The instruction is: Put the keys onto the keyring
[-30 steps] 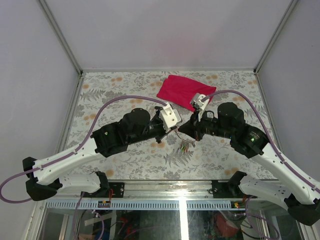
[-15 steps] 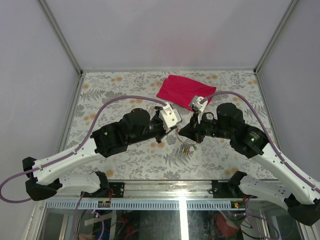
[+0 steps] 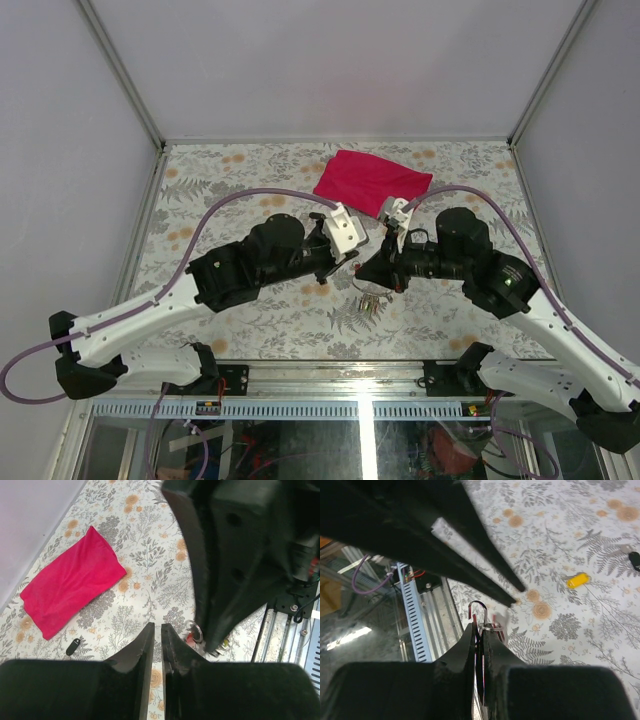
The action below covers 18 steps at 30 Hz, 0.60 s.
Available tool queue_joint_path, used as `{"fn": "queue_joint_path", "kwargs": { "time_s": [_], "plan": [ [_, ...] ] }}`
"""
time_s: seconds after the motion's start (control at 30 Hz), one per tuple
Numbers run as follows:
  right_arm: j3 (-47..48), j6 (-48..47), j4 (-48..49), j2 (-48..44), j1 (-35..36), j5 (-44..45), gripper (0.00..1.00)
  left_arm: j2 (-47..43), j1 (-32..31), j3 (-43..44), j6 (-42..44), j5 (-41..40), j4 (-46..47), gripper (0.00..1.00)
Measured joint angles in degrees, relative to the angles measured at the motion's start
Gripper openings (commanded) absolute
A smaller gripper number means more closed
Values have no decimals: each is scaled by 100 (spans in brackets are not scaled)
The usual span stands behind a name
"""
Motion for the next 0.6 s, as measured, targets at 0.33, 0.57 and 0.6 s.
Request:
{"fn": "queue_joint_path", "kwargs": {
  "time_s": [0.33,0.57,0.6],
  "plan": [
    [0,17,28,-96,33,-490,0,111,37,39,-2,-61,79,26],
    [-79,20,146,-225,33,-422,0,-90,37,26,-155,-297,122,37],
    [-125,20,190,-273,33,-365,0,-168,37,7,-219,-343,166,38]
  ]
}}
